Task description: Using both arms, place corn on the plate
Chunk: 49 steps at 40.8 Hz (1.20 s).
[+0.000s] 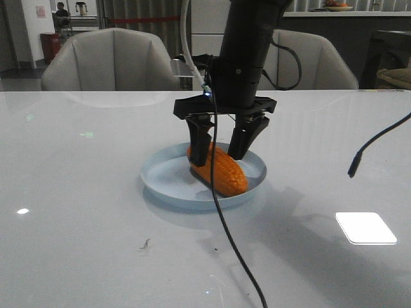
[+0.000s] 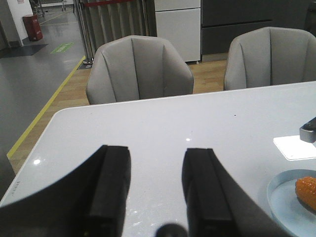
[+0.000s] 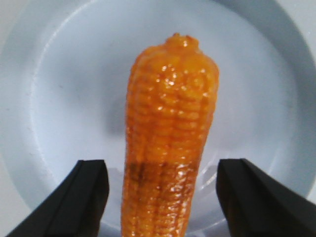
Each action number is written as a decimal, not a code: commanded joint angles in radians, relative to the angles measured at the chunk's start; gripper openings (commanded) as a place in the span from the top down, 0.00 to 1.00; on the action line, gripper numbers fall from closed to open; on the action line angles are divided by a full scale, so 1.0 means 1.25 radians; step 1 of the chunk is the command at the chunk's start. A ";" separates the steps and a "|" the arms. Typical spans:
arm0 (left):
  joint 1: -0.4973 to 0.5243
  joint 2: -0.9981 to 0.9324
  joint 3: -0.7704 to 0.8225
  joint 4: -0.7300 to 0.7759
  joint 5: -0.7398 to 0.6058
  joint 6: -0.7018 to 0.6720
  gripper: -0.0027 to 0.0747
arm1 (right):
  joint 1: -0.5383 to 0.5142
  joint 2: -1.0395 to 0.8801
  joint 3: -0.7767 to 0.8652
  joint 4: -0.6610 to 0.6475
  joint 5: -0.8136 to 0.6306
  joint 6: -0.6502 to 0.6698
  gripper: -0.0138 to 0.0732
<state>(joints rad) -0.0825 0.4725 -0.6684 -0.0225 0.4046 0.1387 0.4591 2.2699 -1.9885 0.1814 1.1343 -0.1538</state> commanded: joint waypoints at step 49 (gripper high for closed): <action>-0.001 0.063 -0.021 -0.010 -0.041 -0.004 0.54 | -0.135 -0.873 0.192 -0.238 -0.059 0.064 0.14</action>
<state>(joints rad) -0.0825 0.5383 -0.6661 -0.0243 0.4654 0.1387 0.3141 1.3210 -1.8751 -0.0624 1.1975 -0.1181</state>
